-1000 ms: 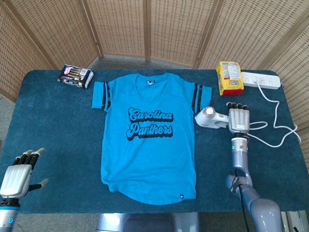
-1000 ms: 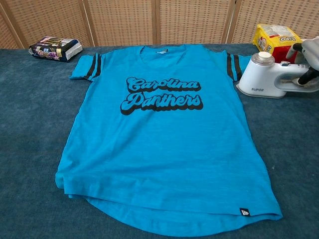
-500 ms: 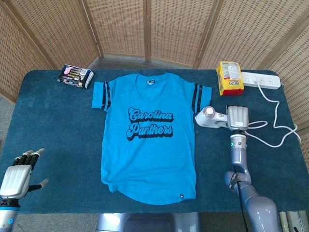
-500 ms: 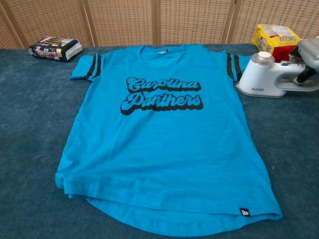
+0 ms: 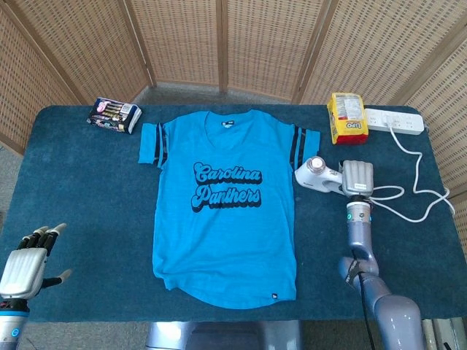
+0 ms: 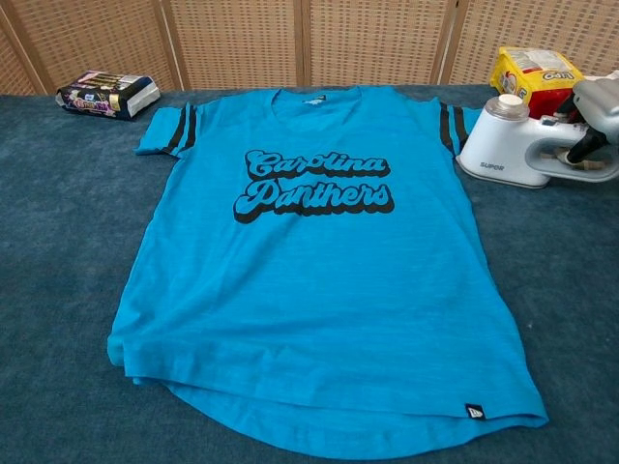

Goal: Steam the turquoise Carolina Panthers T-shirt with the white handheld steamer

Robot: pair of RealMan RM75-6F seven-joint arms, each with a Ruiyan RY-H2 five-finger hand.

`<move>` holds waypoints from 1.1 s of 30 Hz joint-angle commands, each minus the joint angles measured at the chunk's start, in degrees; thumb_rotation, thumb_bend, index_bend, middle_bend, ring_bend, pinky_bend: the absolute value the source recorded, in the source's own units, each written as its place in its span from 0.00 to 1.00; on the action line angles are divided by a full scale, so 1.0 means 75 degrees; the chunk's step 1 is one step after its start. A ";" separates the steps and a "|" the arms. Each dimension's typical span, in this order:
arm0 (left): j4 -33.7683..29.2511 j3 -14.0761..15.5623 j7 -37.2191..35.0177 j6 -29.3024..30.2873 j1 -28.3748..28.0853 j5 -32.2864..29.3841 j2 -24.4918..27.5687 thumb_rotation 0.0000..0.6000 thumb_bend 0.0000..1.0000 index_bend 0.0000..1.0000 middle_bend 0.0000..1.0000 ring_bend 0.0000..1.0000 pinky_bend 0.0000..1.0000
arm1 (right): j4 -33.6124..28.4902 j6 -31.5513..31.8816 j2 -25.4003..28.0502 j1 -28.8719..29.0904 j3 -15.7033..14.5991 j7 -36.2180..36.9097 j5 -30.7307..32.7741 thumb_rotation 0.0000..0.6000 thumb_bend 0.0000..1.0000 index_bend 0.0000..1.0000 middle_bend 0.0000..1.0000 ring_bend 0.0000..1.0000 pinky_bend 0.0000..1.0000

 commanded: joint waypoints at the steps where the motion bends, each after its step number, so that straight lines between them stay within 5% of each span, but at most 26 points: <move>1: -0.0021 -0.0002 0.0025 -0.0002 -0.0018 0.0030 0.0014 0.79 0.16 0.13 0.23 0.15 0.21 | -0.0180 0.0027 0.0118 -0.0057 0.0063 0.0135 0.0047 1.00 0.39 0.71 0.77 0.79 0.73; 25: -0.0414 0.0402 0.1430 -0.1542 -0.1091 0.0998 -0.0512 0.74 0.11 0.13 0.23 0.15 0.21 | -0.2334 0.0736 0.1112 -0.0722 0.0092 0.0125 0.0159 1.00 0.38 0.76 0.78 0.82 0.75; 33: -0.0505 0.0469 0.2279 -0.1856 -0.1344 0.1240 -0.1226 0.74 0.16 0.32 0.23 0.12 0.21 | -0.2899 0.0972 0.1395 -0.0882 0.0098 -0.0129 0.0238 1.00 0.38 0.76 0.78 0.83 0.75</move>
